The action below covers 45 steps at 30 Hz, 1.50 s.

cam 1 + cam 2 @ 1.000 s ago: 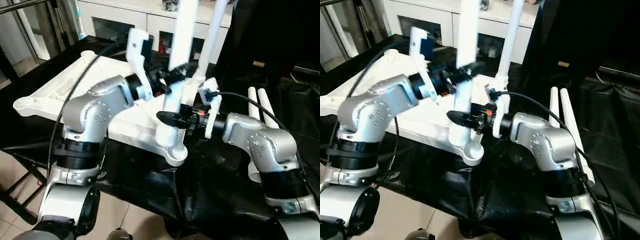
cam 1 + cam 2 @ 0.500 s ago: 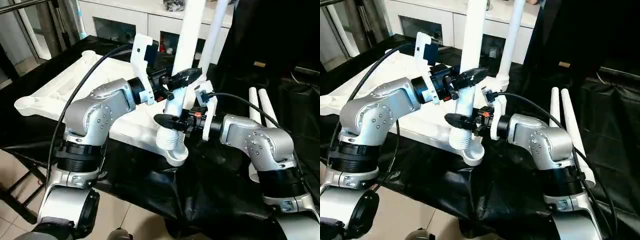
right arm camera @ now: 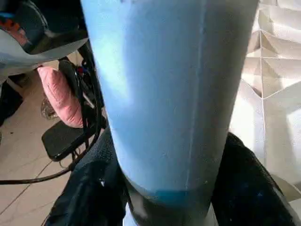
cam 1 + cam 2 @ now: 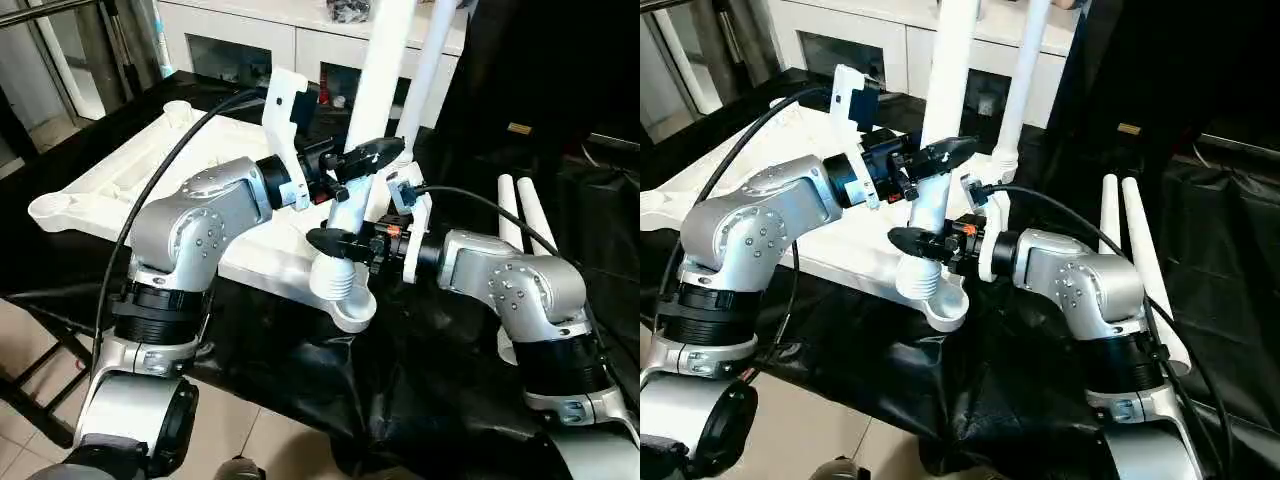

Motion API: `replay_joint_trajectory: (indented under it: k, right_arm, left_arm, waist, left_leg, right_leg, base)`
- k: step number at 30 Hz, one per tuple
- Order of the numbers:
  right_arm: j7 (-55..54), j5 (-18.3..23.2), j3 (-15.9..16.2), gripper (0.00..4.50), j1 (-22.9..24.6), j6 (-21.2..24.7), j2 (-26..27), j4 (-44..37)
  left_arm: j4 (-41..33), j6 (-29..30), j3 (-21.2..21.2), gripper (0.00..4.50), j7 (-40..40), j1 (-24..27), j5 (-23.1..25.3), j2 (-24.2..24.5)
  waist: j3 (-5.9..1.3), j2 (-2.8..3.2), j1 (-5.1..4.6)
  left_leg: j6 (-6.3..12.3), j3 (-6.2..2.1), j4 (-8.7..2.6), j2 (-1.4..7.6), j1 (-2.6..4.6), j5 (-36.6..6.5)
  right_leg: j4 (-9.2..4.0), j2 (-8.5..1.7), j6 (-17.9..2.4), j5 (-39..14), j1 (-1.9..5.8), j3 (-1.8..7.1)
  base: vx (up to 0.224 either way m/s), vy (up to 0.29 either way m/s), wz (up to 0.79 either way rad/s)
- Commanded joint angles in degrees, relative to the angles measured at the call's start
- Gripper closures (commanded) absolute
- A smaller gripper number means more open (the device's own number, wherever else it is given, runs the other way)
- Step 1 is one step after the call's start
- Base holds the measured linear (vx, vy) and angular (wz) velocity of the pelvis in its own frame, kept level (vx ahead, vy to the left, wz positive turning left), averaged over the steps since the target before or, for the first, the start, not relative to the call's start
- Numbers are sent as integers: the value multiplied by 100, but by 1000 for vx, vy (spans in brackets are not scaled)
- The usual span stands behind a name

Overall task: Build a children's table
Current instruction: Pick table leg, then insert table leg to table base

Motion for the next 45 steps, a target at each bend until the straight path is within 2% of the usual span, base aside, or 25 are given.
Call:
replay_joint_trajectory:
  k: [1,6,7,11,12,13,15,16,17,19,20,21,22,23,24,25,27,29,30,31,35,37,38,41,45]
  right_arm:
    - [-356,-65,-307,255,-24,-81,68,115]
    - [-564,-62,-478,262,-7,-217,202,167]
    - [-642,-63,-547,262,3,-269,234,188]
    - [-844,-90,-717,262,20,-353,256,263]
    - [-907,-104,-770,262,23,-366,256,291]
    - [-1004,-151,-815,262,39,-409,240,321]
    - [-1160,-298,-854,262,85,-559,180,372]
    - [-1179,-327,-850,262,89,-592,172,378]
    - [-1335,-595,-798,262,126,-889,107,437]
    - [-1381,-725,-763,262,153,-1037,63,481]
    - [-1439,-884,-725,262,189,-1259,21,536]
    - [-1476,-988,-708,262,217,-1443,0,589]
    - [-1473,-1048,-687,262,278,-1495,-50,602]
    - [-1462,-1098,-664,262,337,-1560,-88,586]
    - [-1462,-1098,-664,262,337,-1560,-88,586]
    - [-1449,-1125,-640,262,420,-1584,-120,523]
    - [-1461,-1143,-628,262,483,-1603,-118,460]
    - [-1462,-1163,-618,262,535,-1634,-105,426]
    - [-1462,-1193,-608,262,572,-1689,-85,420]
    - [-1448,-1241,-606,262,582,-1773,-54,456]
    - [-1445,-1246,-589,262,584,-1810,-57,463]
    - [-1428,-1257,-588,262,591,-1820,-64,465]
    - [-1428,-1257,-588,262,591,-1820,-64,465]
    - [-1414,-1264,-582,262,608,-1833,-83,465]
    - [-1407,-1283,-604,262,620,-1861,-77,485]
  left_arm:
    - [-30,-321,60,179,29,16,107,-61]
    - [205,-982,416,170,185,54,163,-185]
    - [231,-1069,527,170,212,103,147,-168]
    - [354,-1115,549,170,-87,274,167,81]
    - [414,-1127,454,170,-241,337,249,216]
    - [544,-1318,98,170,-533,455,591,500]
    - [862,-1887,-711,170,-1173,676,1351,1054]
    - [893,-1939,-769,170,-1216,689,1408,1090]
    - [1159,-2370,-1230,170,-1602,791,1867,1373]
    - [1303,-2578,-1446,170,-1864,831,2056,1502]
    - [1425,-2706,-1616,170,-2071,842,2190,1602]
    - [1518,-2821,-1736,170,-2239,847,2282,1673]
    - [1711,-2988,-1928,170,-2453,821,2452,1769]
    - [1897,-3165,-2074,170,-2588,786,2607,1828]
    - [1897,-3165,-2074,170,-2588,786,2607,1828]
    - [2257,-3495,-2253,197,-2656,694,2854,1860]
    - [2662,-3808,-2364,203,-2555,563,3081,1808]
    - [3106,-4132,-2442,209,-2469,415,3289,1726]
    - [3509,-4411,-2531,222,-2430,273,3477,1662]
    - [3901,-4663,-2620,245,-2502,126,3625,1615]
    - [4294,-4805,-2692,255,-2526,-47,3764,1569]
    - [4584,-4967,-2761,267,-2664,-155,3877,1570]
    - [4584,-4967,-2761,288,-2664,-155,3877,1570]
    - [4736,-5024,-2823,305,-2922,-193,3931,1609]
    - [5086,-5188,-2686,331,-3227,-300,3871,1543]
  waist:
    - [-475,-13,-3]
    - [-489,2,-4]
    - [-487,29,-5]
    - [-490,32,-23]
    - [-486,35,-26]
    - [-487,23,-28]
    - [-479,52,-33]
    - [-482,66,-39]
    - [-479,71,-25]
    - [-486,88,-27]
    - [-487,107,-20]
    - [-492,105,-28]
    - [-495,145,-30]
    - [-489,139,-45]
    - [-486,111,-46]
    - [-487,112,-46]
    - [-487,154,-48]
    - [-496,136,-50]
    - [-497,139,-42]
    - [-499,168,-44]
    - [-491,164,-42]
    - [-479,181,-40]
    - [-483,175,-43]
    - [-472,172,-56]
    - [-472,150,-80]
  left_leg:
    - [-194,-9,-348,90,22,-358]
    - [-222,-13,-345,87,26,-359]
    - [-222,-18,-346,87,26,-364]
    - [-237,-13,-348,84,31,-363]
    - [-233,-9,-355,74,37,-367]
    - [-236,-6,-357,75,45,-385]
    - [-259,-19,-383,82,68,-453]
    - [-331,-18,-391,92,75,-467]
    - [-331,-25,-397,95,78,-454]
    - [-408,-19,-399,96,93,-503]
    - [-452,-15,-399,100,103,-537]
    - [-472,-11,-395,100,99,-555]
    - [-490,-20,-391,99,86,-576]
    - [-482,-19,-393,87,76,-618]
    - [-453,-16,-396,82,73,-650]
    - [-439,-20,-395,83,72,-665]
    - [-401,-25,-389,71,70,-714]
    - [-383,-21,-385,73,70,-722]
    - [-365,-28,-383,79,65,-723]
    - [-367,-30,-381,83,75,-770]
    - [-399,-39,-389,95,77,-922]
    - [-382,-38,-391,90,80,-995]
    - [-384,-39,-393,95,85,-1017]
    - [-369,-36,-396,94,91,-1062]
    - [-348,-37,-403,88,91,-1062]
  right_leg:
    - [-373,-432,-816,-468,382,293]
    - [-358,-425,-804,-342,393,289]
    - [-357,-424,-805,-334,385,289]
    - [-344,-413,-826,-237,382,290]
    - [-356,-409,-781,-308,375,290]
    - [-359,-405,-750,-356,369,291]
    - [-385,-402,-566,-628,337,294]
    - [-374,-408,-484,-668,332,302]
    - [-409,-413,-458,-680,323,297]
    - [-386,-415,-469,-651,307,301]
    - [-380,-424,-532,-558,301,305]
    - [-354,-425,-588,-481,311,307]
    - [-331,-430,-681,-359,327,308]
    - [-332,-420,-730,-283,344,307]
    - [-350,-420,-728,-302,361,309]
    - [-345,-433,-749,-307,368,312]
    - [-375,-421,-712,-386,368,313]
    - [-375,-425,-720,-368,376,314]
    - [-381,-433,-775,-362,373,308]
    - [-388,-437,-809,-373,362,309]
    - [-377,-463,-861,-571,377,312]
    - [-411,-462,-848,-776,365,316]
    - [-412,-467,-850,-815,367,316]
    - [-422,-466,-892,-874,358,317]
    - [-433,-468,-890,-969,370,316]
  base:
    - [0,0,0]
    - [0,0,0]
    - [0,0,0]
    - [0,0,0]
    - [0,0,0]
    - [0,0,0]
    - [0,0,0]
    - [0,0,0]
    - [0,0,0]
    - [0,0,0]
    - [0,0,0]
    - [0,0,0]
    - [0,0,0]
    - [0,0,0]
    - [0,0,0]
    - [0,0,0]
    - [0,0,0]
    - [0,0,0]
    - [0,0,0]
    - [0,0,0]
    - [0,0,0]
    - [0,0,0]
    - [0,0,0]
    - [0,0,0]
    - [0,0,0]
